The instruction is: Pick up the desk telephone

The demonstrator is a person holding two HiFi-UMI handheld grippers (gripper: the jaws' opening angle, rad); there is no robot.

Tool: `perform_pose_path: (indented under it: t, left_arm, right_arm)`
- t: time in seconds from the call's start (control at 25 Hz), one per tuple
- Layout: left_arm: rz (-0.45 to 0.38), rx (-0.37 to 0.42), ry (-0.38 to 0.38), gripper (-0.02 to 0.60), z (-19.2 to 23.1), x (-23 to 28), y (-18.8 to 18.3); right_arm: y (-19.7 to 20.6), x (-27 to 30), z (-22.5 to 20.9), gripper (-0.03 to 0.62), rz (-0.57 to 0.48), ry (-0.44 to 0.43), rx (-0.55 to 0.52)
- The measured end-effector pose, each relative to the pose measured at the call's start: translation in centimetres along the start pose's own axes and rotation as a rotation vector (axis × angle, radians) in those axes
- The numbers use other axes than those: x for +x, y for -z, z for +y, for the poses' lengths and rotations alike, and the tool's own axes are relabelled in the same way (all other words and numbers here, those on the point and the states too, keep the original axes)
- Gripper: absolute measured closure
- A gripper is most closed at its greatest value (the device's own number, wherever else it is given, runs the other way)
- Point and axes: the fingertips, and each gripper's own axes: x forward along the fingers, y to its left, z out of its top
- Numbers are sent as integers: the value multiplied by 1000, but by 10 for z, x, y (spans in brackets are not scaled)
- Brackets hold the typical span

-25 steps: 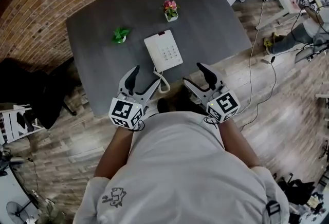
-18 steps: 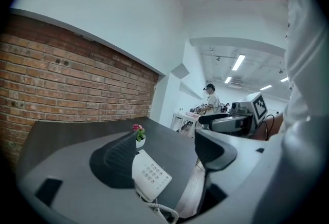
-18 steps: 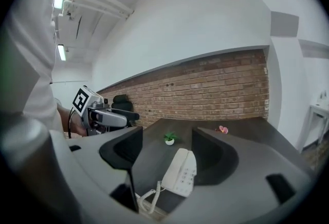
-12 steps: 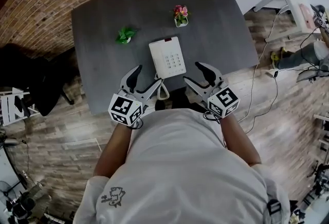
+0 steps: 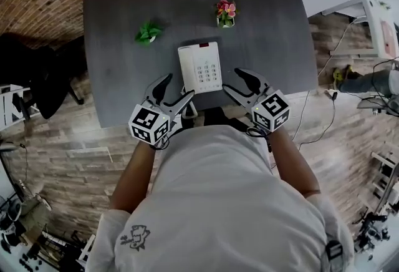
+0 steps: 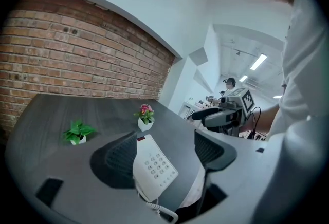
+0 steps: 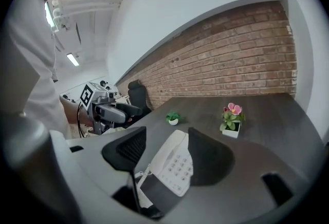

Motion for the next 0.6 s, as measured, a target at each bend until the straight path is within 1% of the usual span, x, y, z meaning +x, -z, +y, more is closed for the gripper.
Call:
perform_pose_path:
  t: [0.2,0.36,0.44,0.56,0.6]
  left_arm:
    - [48,-90,-54,216,24,16,24]
    - [90,-145,-85,215,43,29,46]
    - [112,-173,-73,216,47,36,58]
    - [139,-218,-13,215,47,49,73]
    - [146,-230,-5,215,48,53,79]
  right_arm:
    - [19,15,-25,341,73,-54,14]
    - [46,29,-42,350,147,-86,28]
    - [58,35,-47,353,170,-107,44]
    - [72,46,-57,381,182,-135,75]
    - [78,49,-60,383,190,-141,86]
